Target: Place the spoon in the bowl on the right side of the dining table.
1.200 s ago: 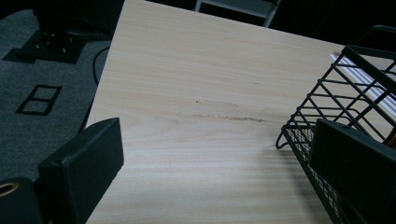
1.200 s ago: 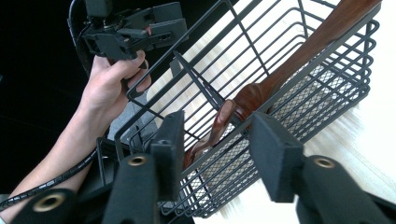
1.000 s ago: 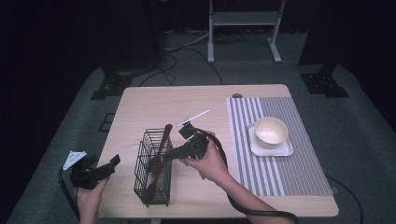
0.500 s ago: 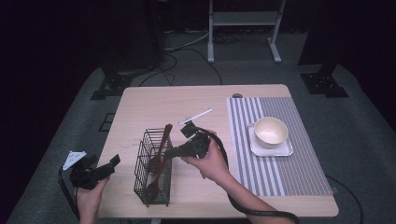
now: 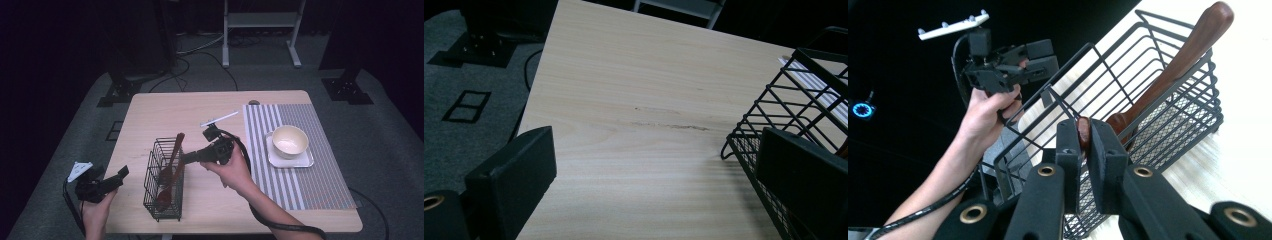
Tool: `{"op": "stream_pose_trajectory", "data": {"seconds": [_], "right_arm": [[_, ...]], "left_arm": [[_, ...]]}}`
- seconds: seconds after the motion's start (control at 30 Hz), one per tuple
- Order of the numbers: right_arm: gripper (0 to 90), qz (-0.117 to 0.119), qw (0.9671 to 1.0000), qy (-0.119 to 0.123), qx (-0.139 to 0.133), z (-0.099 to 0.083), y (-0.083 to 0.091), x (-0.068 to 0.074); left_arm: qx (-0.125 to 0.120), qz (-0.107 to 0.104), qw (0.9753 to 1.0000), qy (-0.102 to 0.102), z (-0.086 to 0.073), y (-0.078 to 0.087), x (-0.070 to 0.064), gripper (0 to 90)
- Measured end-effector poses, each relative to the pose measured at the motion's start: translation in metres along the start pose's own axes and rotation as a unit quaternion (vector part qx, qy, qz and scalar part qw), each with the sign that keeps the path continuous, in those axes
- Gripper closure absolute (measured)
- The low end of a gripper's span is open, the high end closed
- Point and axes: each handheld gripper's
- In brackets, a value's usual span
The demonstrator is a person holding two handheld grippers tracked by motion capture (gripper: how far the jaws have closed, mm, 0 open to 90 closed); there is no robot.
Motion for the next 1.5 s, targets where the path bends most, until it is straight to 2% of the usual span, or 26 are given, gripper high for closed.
{"op": "stream_pose_trajectory", "data": {"seconds": [0.4, 0.67, 0.83, 1.5], "right_arm": [[83.3, 0.013, 0.9996, -0.013, -0.022, 0.011, 0.021, 0.002], [83.3, 0.021, 0.9992, -0.014, -0.031, 0.017, 0.034, 0.004], [83.3, 0.032, 0.9985, -0.02, -0.039, 0.02, 0.045, 0.003], [83.3, 0.03, 0.9972, -0.036, -0.059, 0.019, 0.082, -0.01]], "left_arm": [[0.001, 0.001, 1.0, -0.002, 0.0, 0.0, 0.0, 2.4], [0.0, 0.001, 1.0, -0.002, 0.0, 0.0, 0.001, 2.5], [0.002, 0.001, 1.0, -0.001, 0.0, 0.0, 0.0, 2.4], [0.002, 0.002, 1.0, -0.003, 0.0, 0.0, 0.0, 2.4]]}}
Point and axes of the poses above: each handheld gripper's, and its own axes: y roughly backward along the jaws, z roughly out of its top, x roughly to its left, and after that the axes turned 9 degrees about -x, right-handed
